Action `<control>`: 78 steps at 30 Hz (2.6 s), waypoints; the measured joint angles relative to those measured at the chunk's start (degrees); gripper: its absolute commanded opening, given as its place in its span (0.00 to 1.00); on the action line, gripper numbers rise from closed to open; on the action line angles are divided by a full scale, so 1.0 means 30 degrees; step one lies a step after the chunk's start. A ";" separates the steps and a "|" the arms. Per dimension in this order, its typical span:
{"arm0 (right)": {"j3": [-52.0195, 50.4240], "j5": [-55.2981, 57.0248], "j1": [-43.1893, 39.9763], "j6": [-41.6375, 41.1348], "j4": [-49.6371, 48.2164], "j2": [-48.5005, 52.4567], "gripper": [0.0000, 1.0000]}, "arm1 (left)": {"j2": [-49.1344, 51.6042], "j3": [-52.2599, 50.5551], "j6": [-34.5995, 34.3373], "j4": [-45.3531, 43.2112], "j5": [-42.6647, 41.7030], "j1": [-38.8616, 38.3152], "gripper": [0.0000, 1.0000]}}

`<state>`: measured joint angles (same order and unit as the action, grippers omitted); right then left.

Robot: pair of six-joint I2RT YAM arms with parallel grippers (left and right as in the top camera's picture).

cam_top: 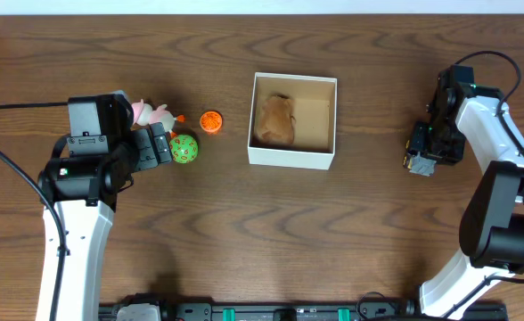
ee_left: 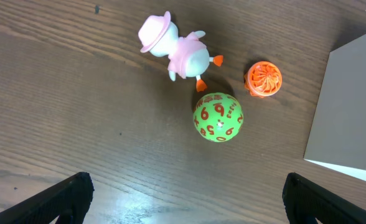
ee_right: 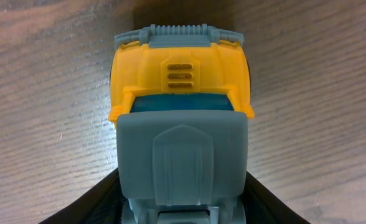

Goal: Pack container
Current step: 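Carry the truck over the box beside the hamster, then lower the truck into the box and push it into place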

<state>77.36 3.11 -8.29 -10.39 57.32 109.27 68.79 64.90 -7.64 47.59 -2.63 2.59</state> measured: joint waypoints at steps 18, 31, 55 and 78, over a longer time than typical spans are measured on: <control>0.2980 -0.1821 0.8094 -0.2484 -0.2280 -0.7431 0.30 | 0.0000 0.0000 0.0000 0.0000 0.0000 0.0000 0.98; 0.2973 0.1916 1.2262 -0.4167 -0.5661 -0.2820 0.37 | 0.0000 0.0000 0.0000 0.0007 0.0000 0.0000 0.98; 0.2907 0.1523 1.1052 -0.2470 -0.6805 0.0182 0.32 | 0.0000 0.0000 0.0000 0.0000 0.0000 0.0000 0.98; 0.2907 0.0466 1.1023 1.2626 -0.6921 0.0182 0.45 | 0.0000 0.0000 0.0000 0.0000 0.0000 0.0000 0.98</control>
<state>86.08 4.51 24.77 27.49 36.56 109.82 68.79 64.90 -7.64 47.59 -2.63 2.59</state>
